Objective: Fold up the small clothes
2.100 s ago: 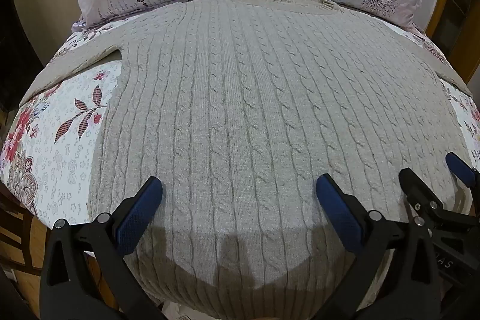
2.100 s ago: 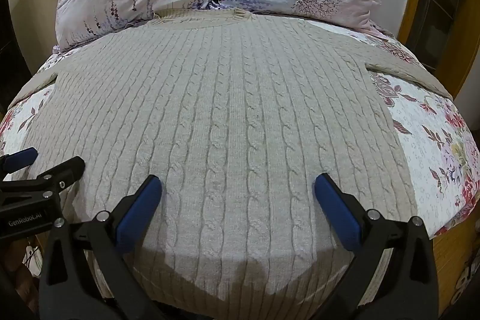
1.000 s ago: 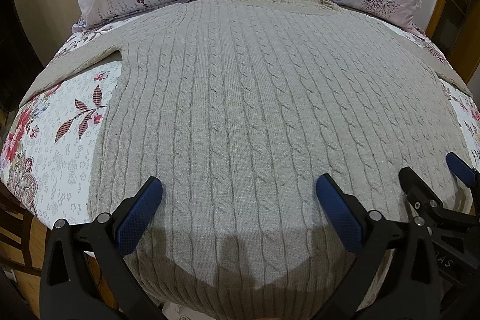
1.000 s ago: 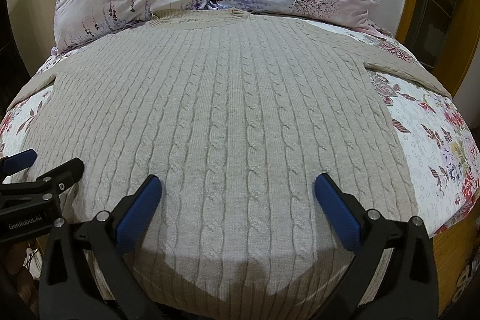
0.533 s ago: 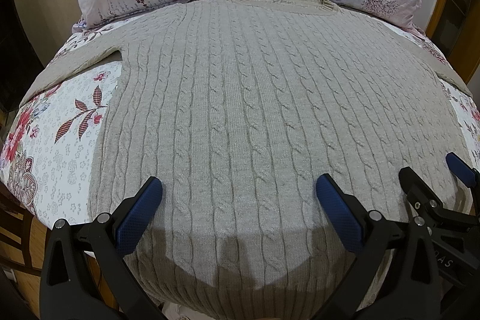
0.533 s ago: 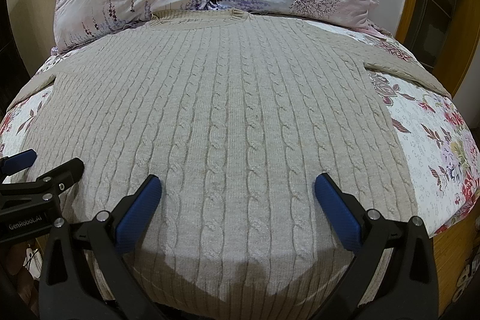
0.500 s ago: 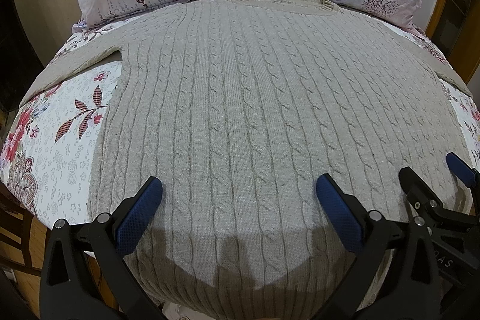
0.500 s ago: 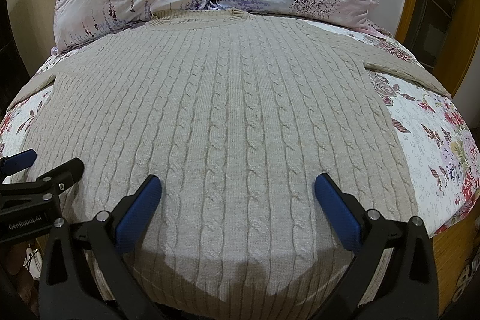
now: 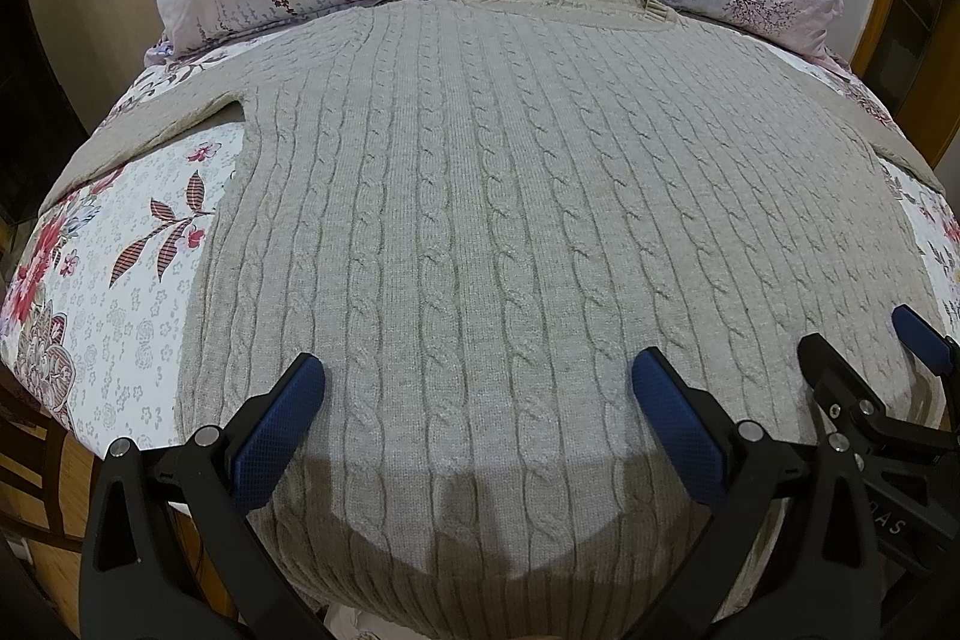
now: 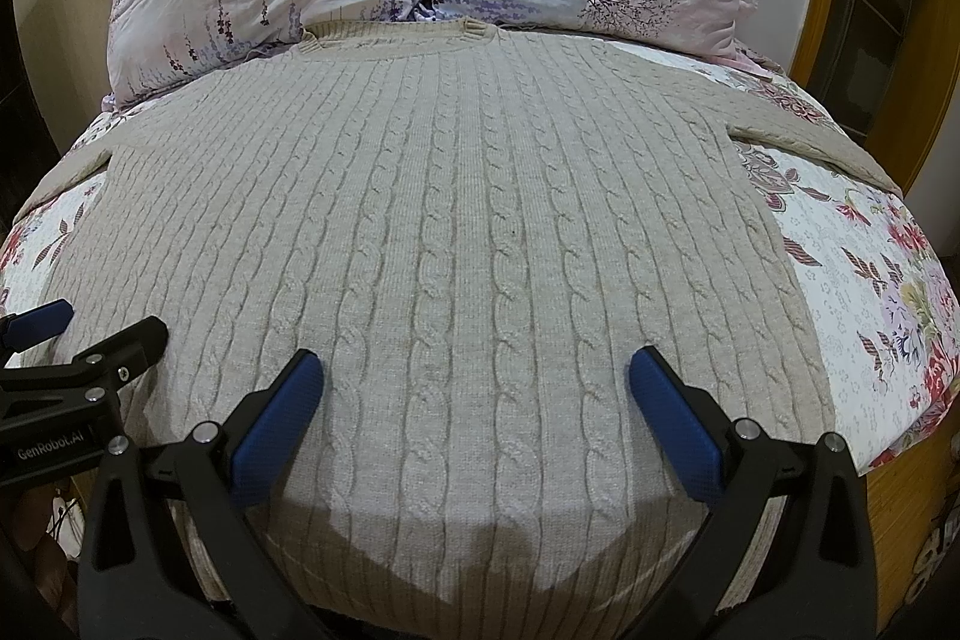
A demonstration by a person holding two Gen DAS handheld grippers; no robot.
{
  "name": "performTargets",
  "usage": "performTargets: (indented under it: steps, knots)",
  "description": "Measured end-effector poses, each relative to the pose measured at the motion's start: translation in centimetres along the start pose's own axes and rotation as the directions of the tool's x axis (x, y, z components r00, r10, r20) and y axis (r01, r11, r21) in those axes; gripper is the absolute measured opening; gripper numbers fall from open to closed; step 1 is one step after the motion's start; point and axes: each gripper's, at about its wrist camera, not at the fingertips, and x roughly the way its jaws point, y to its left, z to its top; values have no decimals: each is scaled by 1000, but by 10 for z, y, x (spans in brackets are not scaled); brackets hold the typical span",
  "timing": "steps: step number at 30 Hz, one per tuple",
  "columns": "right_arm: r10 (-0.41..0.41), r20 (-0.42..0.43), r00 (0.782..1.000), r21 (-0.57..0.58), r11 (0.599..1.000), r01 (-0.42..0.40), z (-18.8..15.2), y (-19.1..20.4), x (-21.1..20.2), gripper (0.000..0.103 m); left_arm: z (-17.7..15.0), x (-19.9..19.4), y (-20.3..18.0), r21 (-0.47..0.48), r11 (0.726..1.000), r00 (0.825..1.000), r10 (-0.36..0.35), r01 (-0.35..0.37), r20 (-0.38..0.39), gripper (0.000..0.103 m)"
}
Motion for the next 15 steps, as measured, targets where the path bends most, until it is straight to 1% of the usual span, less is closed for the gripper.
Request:
performTargets:
  steps: [15]
  knots:
    - [6,-7,1000,-8,1000,-6,-1,2,1,101,0,0,0,1,1000,1000,0,0,-7,102]
